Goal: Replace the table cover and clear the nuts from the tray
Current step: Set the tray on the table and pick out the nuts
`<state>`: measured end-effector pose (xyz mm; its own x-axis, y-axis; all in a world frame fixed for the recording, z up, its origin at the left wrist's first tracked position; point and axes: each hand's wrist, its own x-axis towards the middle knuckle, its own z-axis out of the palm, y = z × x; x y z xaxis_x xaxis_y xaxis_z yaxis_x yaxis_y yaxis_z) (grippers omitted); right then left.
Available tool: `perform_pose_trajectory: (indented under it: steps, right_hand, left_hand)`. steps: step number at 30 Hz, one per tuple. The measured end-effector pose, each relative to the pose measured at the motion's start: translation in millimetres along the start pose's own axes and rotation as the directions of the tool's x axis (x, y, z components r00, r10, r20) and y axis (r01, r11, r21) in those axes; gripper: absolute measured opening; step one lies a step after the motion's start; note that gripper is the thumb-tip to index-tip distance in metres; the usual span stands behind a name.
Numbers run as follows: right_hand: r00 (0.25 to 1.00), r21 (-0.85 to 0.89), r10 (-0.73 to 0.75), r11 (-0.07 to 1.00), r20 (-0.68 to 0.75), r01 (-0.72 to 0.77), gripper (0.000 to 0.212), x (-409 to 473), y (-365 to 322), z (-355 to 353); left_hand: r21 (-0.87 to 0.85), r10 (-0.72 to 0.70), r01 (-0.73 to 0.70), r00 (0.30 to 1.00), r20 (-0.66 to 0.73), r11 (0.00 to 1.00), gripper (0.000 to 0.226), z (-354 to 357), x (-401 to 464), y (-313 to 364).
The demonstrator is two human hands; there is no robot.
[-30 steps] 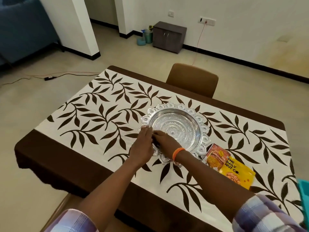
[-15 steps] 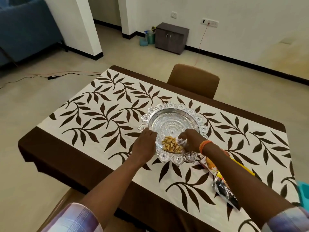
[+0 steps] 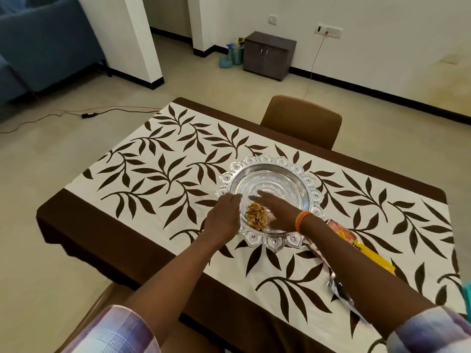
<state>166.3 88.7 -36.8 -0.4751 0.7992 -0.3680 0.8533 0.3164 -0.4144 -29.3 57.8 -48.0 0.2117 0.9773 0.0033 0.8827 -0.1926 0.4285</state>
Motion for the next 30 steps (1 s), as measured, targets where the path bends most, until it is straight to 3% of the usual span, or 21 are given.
perform_pose_trajectory:
  steps: [3, 6, 10, 11, 13, 16, 18, 19, 20, 21, 22, 23, 25, 28, 30]
  right_hand:
    - [0.995, -0.085, -0.098, 0.991, 0.025, 0.100, 0.077, 0.2, -11.8, 15.7]
    - [0.984, -0.235, -0.157, 0.963, -0.081, 0.134, 0.052, 0.5, -21.2, 21.0]
    - [0.968, -0.337, -0.089, 0.941, -0.233, 0.005, 0.021, 5.4, -24.1, 21.8]
    - [0.962, -0.291, -0.031, 0.955, -0.272, -0.051, 0.018, 8.0, -21.5, 20.5]
    - [0.919, -0.039, 0.129, 0.987, -0.371, -0.155, 0.014, 11.8, -12.7, 15.3]
    - [0.824, 0.467, 0.412, 0.859, -0.388, -0.210, 0.014, 6.8, -3.0, 0.7]
    - [0.824, 0.832, 0.520, 0.543, -0.226, -0.115, 0.021, -5.1, -7.7, -13.9]
    - [0.851, 0.935, 0.503, 0.351, -0.149, -0.043, 0.025, -12.5, -12.4, -22.1]
    - [0.873, 0.974, 0.474, 0.226, -0.117, 0.008, 0.026, -18.5, -16.9, -29.7]
    - [0.887, 0.982, 0.446, 0.185, -0.116, 0.035, 0.026, -23.4, -21.6, -37.7]
    - [0.895, 0.980, 0.426, 0.195, -0.131, 0.051, 0.024, -26.0, -26.2, -43.7]
    - [0.896, 0.965, 0.414, 0.255, -0.160, 0.055, 0.023, -28.0, -31.2, -49.5]
    - [0.887, 0.872, 0.394, 0.490, -0.243, 0.021, 0.021, -28.8, -42.4, -57.5]
    - [0.877, 0.563, 0.317, 0.824, -0.360, -0.067, 0.018, -25.3, -55.5, -61.9]
    - [0.877, 0.422, 0.260, 0.903, -0.403, -0.074, 0.017, -23.3, -62.7, -63.8]
  left_hand:
    - [0.003, -0.025, 0.025, 1.000, 0.002, 1.000, 0.051, -0.1, -0.2, 3.1]
    - [0.030, -0.018, 0.018, 1.000, -0.001, 0.999, 0.052, -0.2, 1.1, 4.5]
    - [0.056, 0.007, -0.006, 1.000, -0.009, 0.998, 0.050, 1.7, 4.2, 3.9]
    - [0.047, 0.014, -0.013, 1.000, -0.016, 0.999, 0.050, 2.4, 5.6, 4.1]
    - [-0.047, 0.002, -0.005, 0.999, -0.055, 0.999, 0.046, 3.0, 6.6, 6.0]
    - [-0.397, -0.103, 0.027, 0.980, -0.171, 0.917, 0.032, 1.5, 7.8, 18.6]
    - [-0.666, -0.298, 0.145, 0.947, -0.121, 0.732, 0.023, 0.2, 10.4, 33.9]
    - [-0.805, -0.411, 0.247, 0.911, 0.004, 0.539, 0.022, -0.1, 13.1, 40.9]
    - [-0.905, -0.473, 0.341, 0.860, 0.191, 0.254, 0.027, -1.2, 17.0, 48.3]
    - [-0.916, -0.458, 0.399, 0.806, 0.374, -0.045, 0.036, -3.0, 20.9, 55.0]
    - [-0.872, -0.407, 0.414, 0.771, 0.489, -0.263, 0.045, -4.4, 23.6, 60.0]
    - [-0.825, -0.356, 0.411, 0.758, 0.546, -0.389, 0.054, -4.7, 26.0, 64.3]
    - [-0.738, -0.264, 0.388, 0.758, 0.596, -0.552, 0.065, -5.4, 28.9, 70.7]
    - [-0.616, -0.110, 0.372, 0.791, 0.601, -0.694, 0.066, -15.4, 31.1, 81.7]
    - [-0.642, -0.086, 0.357, 0.829, 0.552, -0.679, 0.048, -23.5, 32.9, 87.1]
